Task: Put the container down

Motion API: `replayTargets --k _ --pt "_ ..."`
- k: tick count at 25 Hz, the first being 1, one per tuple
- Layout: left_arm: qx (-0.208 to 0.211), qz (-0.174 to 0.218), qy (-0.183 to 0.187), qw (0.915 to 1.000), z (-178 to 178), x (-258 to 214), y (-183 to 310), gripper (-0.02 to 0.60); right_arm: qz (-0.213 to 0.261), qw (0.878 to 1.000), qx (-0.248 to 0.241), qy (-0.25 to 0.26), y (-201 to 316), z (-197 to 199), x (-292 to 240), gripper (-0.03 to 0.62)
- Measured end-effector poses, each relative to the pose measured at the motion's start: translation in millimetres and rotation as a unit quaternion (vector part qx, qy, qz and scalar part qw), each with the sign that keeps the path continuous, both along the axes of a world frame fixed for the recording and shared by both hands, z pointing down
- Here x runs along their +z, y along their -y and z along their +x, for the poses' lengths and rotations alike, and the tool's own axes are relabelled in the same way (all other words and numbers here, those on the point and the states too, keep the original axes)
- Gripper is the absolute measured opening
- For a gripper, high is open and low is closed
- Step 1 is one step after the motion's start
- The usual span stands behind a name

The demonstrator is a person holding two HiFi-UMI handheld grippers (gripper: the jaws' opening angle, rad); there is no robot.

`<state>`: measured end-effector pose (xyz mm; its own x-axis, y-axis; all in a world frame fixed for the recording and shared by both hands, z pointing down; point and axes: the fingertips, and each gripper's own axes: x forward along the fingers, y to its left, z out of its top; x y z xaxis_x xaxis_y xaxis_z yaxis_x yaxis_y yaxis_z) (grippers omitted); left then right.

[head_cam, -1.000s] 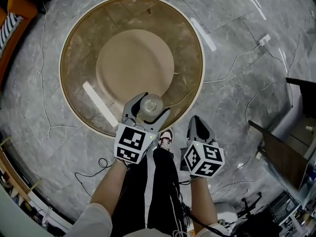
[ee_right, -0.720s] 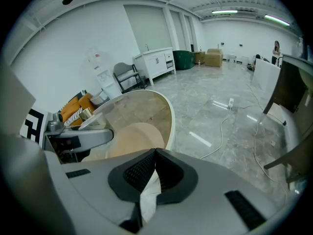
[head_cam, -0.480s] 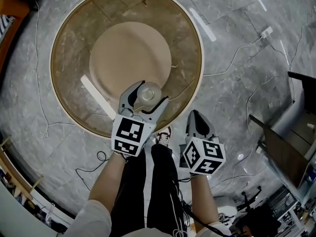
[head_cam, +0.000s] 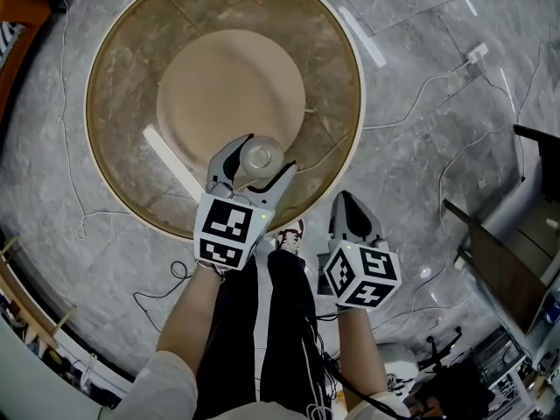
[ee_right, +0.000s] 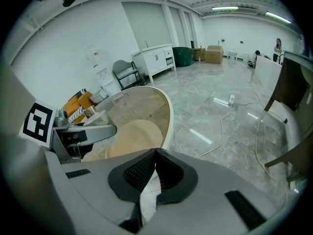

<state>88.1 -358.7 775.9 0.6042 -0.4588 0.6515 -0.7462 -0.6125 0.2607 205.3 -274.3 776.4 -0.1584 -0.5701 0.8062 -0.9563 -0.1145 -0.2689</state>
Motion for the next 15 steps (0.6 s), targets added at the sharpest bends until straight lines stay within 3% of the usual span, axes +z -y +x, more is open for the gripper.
replayTargets --k 15 --pt "0.025 0.019 0.031 0.9990 -3.4 11.1 -0.5 0.339 -0.007 1.000 -0.004 0.001 -5.8 -0.7 7.2 0.023"
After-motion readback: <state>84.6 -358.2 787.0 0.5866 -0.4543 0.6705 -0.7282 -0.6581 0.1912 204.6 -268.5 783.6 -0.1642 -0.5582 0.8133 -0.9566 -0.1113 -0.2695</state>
